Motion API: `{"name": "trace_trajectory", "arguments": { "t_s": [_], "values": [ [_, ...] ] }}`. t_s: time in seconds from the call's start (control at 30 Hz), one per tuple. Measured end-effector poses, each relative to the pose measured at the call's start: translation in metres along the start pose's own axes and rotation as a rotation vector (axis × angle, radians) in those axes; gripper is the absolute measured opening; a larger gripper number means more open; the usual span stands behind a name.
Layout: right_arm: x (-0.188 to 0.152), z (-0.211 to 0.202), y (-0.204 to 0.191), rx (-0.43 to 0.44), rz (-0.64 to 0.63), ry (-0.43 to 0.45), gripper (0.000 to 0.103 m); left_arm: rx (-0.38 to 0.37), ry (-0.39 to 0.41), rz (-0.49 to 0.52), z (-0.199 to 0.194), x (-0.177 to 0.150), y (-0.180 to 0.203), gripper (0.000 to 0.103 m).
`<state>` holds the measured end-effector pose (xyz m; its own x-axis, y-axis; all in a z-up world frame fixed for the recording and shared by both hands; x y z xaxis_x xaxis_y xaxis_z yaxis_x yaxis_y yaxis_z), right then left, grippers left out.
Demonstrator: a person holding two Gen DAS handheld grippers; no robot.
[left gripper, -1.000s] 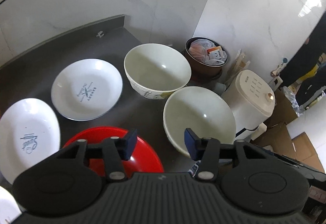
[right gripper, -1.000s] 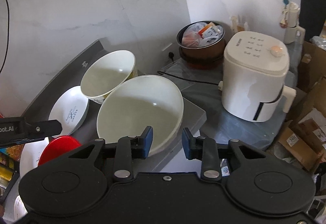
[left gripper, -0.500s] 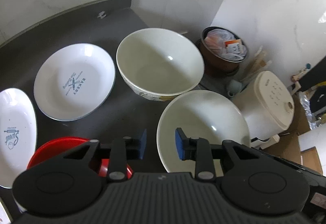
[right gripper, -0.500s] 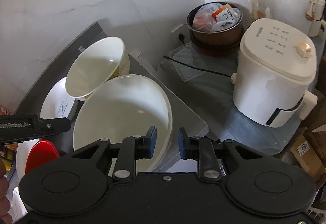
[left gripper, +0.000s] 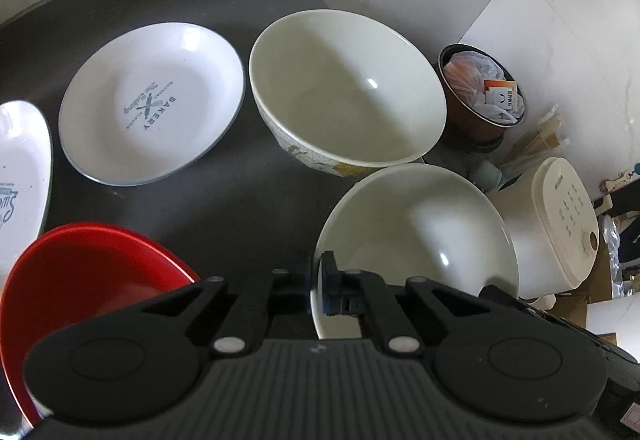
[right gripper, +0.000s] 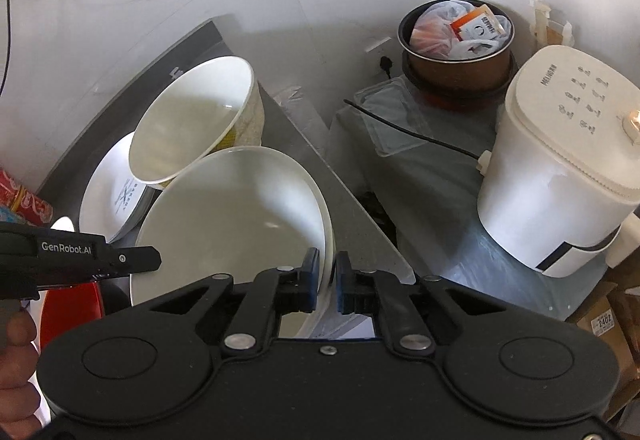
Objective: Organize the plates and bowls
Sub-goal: 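Move both grippers to the larger cream bowl and close them on its rim, then lift the larger cream bowl with both grippers over the red bowl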
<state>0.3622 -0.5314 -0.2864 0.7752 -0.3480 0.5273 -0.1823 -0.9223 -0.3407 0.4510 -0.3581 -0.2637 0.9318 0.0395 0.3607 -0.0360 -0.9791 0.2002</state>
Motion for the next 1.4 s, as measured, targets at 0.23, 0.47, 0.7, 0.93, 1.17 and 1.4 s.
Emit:
{"name": "trace_trajectory", "arguments": {
  "t_s": [0.23,0.47,0.7,0.93,1.17,1.4],
  "values": [
    [0.012,-0.02,-0.005,0.027,-0.036,0.042,0.008,-0.011,0.039,0.014,-0.028,0.002,0.006,0.003],
    [0.033,-0.051,-0.031,0.07,-0.08,0.106,0.008,-0.052,0.116,-0.02,-0.076,0.013,-0.005,0.003],
    [0.037,-0.068,-0.077,0.124,-0.141,0.141,0.008,-0.038,0.191,-0.079,-0.118,0.019,-0.038,0.004],
    [0.026,-0.068,-0.117,0.173,-0.202,0.12,0.009,-0.012,0.217,-0.142,-0.144,0.011,-0.082,0.004],
    [0.006,-0.065,-0.144,0.193,-0.242,0.079,0.009,0.015,0.194,-0.19,-0.148,-0.005,-0.117,0.004],
    [-0.01,-0.057,-0.161,0.194,-0.292,0.036,0.009,0.038,0.163,-0.229,-0.142,-0.022,-0.139,0.004]
  ]
}}
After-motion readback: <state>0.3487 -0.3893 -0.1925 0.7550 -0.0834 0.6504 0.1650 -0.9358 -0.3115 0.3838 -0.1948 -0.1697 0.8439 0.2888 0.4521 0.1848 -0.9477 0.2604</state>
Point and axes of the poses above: each gripper's, at about its wrist camera, not at the fingertips, and z roughly the way its jaws point, y to its right, x to its top, the point moved 7 cm from there along z, roughly the way its jaws point, and after that the axes turned 2 degrees about y, right-handed, at the moved point
